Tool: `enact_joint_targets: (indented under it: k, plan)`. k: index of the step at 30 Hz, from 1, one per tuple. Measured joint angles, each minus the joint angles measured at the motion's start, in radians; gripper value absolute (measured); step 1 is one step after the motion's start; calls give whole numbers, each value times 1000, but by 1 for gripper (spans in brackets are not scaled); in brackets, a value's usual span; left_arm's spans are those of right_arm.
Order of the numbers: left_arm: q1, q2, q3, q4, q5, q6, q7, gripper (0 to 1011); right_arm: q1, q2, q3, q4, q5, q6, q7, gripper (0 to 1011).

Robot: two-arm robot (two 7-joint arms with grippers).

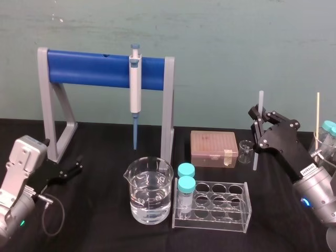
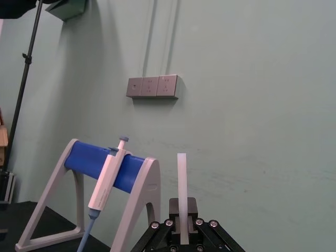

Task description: Pick up the stirring rod with one hand, then place it down.

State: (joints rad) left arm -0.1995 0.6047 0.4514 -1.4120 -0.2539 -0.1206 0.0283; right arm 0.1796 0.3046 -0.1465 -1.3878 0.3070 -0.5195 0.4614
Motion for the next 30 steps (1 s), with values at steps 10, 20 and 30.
enact_joint_targets:
  k: [10, 20, 30]
  plan:
    - [0, 0, 0, 0, 0, 0, 0, 1000, -11, -7, 11, -9, -12, 11, -7, 75]
    - [0, 0, 0, 0, 0, 0, 0, 1000, -9, -6, 9, -8, -10, 10, -6, 75]
    - [0, 0, 0, 0, 0, 0, 0, 1000, -8, -6, 8, -7, -8, 9, -5, 75]
